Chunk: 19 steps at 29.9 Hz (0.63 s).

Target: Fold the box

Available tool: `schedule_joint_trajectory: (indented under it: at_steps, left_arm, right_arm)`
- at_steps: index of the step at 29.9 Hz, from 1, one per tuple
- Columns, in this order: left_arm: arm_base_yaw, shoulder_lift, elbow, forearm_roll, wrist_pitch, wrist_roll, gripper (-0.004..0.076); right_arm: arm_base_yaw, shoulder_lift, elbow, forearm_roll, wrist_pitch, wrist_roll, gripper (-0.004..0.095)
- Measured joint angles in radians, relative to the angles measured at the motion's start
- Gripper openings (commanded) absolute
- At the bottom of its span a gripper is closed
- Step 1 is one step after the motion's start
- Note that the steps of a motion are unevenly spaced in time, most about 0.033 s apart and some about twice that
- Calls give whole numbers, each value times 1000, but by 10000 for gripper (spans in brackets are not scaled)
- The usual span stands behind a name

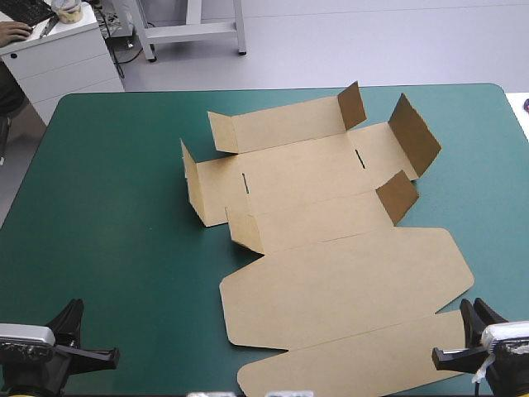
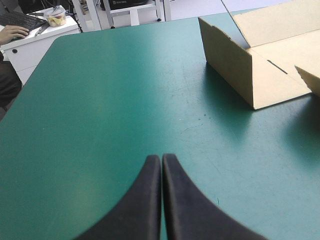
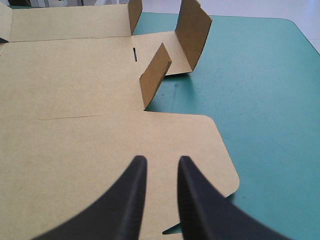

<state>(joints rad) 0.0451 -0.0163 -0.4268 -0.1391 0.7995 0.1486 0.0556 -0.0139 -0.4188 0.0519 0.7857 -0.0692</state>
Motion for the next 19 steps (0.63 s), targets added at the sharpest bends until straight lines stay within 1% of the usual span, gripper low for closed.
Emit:
schedule_joint_trajectory:
  at_steps: [1,3,4,5,6,15,19]
  left_arm:
    - [0,0,0,0,0,0,-10]
    - [0,0,0,0,0,0,-10]
    - [0,0,0,0,0,0,-10]
    - [0,0,0,0,0,0,-10]
    - [0,0,0,0,0,0,-10]
    - [0,0,0,0,-2,0,-10]
    - [0,0,0,0,-2,0,-10]
  right_arm:
    - [0,0,0,0,0,0,568]
    - [0,0,0,0,0,0,729]
    - [0,0,0,0,0,0,780]
    - [0,0,0,0,0,0,809]
    - [0,0,0,0,0,0,821]
    - [0,0,-1,0,0,-1,819]
    - [0,35,-31,0,31,-5,819]
